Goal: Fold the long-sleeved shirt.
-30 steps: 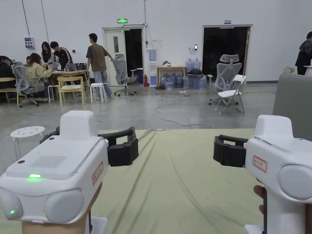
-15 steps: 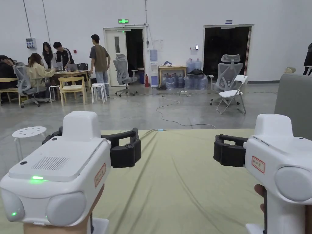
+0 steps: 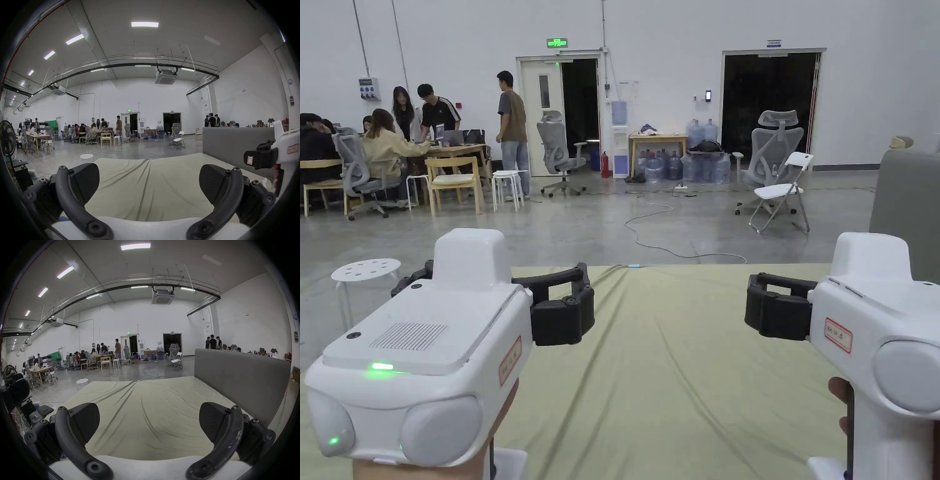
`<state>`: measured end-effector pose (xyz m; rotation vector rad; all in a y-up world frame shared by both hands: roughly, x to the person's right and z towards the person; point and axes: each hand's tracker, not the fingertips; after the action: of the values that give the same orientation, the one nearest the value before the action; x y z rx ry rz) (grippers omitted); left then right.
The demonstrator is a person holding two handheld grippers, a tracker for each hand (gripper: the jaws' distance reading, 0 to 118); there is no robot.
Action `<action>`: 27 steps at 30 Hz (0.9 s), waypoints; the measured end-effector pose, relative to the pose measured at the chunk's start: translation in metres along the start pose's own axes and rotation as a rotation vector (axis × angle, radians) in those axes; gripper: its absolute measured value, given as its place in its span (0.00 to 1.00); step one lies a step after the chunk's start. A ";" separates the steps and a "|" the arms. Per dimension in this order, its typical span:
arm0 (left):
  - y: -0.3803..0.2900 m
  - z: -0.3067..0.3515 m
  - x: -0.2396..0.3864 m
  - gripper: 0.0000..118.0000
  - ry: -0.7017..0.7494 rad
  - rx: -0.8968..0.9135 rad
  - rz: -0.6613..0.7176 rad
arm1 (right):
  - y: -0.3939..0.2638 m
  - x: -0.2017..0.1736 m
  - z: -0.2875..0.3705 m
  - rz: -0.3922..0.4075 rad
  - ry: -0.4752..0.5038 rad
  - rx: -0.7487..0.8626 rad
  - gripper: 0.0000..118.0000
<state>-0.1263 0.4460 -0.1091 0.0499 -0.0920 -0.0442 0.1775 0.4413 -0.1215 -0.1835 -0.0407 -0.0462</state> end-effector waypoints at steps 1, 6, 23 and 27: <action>0.000 0.000 0.000 1.00 0.001 0.000 -0.001 | 0.000 0.001 0.000 -0.001 0.000 -0.001 1.00; -0.001 0.000 -0.001 1.00 0.001 -0.003 0.000 | -0.001 -0.001 -0.001 0.005 -0.005 0.000 1.00; -0.001 0.002 -0.001 1.00 -0.004 -0.003 -0.005 | 0.000 0.002 -0.002 -0.019 -0.035 -0.009 1.00; -0.001 0.002 -0.001 1.00 -0.006 -0.001 -0.003 | -0.004 0.003 -0.004 -0.003 -0.030 -0.022 1.00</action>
<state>-0.1275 0.4454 -0.1073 0.0485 -0.0978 -0.0476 0.1806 0.4367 -0.1248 -0.2065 -0.0709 -0.0470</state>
